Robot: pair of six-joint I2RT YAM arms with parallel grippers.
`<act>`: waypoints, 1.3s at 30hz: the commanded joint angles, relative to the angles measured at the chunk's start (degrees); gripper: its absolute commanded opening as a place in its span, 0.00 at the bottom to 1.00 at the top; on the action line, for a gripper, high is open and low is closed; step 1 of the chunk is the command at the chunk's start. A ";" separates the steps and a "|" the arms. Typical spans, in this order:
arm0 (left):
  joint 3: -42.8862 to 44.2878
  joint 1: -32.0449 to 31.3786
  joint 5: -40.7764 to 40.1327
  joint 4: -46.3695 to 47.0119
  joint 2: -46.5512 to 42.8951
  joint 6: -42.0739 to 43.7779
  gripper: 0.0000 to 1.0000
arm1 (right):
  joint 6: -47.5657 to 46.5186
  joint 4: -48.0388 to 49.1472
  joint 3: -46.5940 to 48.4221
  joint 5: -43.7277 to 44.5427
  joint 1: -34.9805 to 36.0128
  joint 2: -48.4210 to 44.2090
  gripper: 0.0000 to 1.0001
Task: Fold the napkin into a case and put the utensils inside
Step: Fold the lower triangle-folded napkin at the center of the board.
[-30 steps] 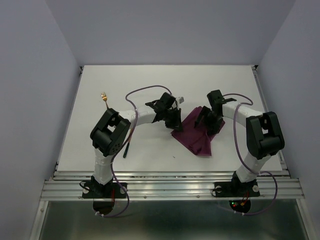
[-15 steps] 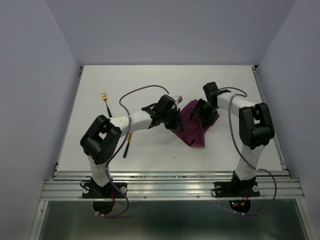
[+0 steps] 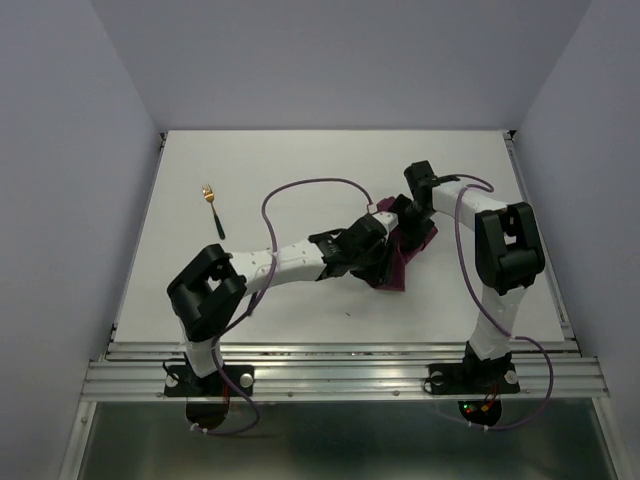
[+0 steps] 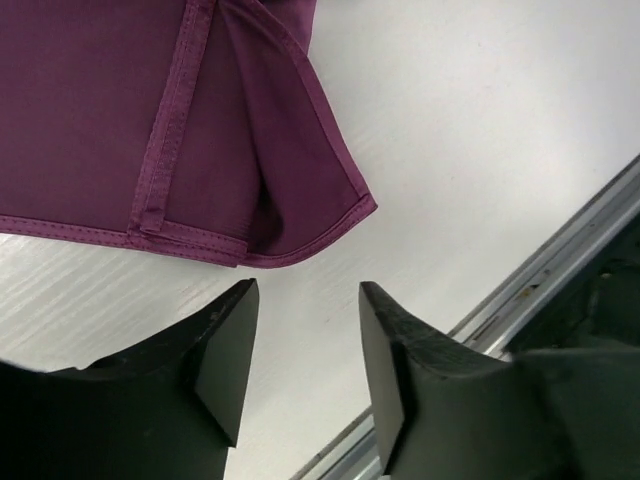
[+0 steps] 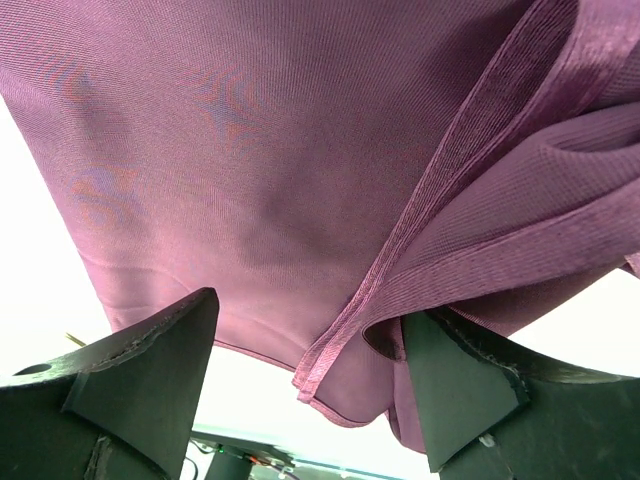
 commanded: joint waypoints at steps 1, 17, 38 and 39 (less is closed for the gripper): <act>2.32 -3.14 -9.59 -1.54 -1.07 6.50 0.59 | -0.75 2.45 -1.55 4.57 0.51 4.45 0.79; 7.41 -11.84 -26.47 -1.54 5.42 20.48 0.79 | -2.42 2.45 -1.20 3.61 0.51 4.63 0.80; 13.13 -15.72 -33.77 -1.01 14.57 27.70 0.60 | -3.39 1.93 -0.58 3.78 0.51 4.80 0.81; 13.13 -15.72 -33.86 -0.93 14.66 27.69 0.59 | -3.39 1.93 -0.67 3.78 0.51 4.80 0.81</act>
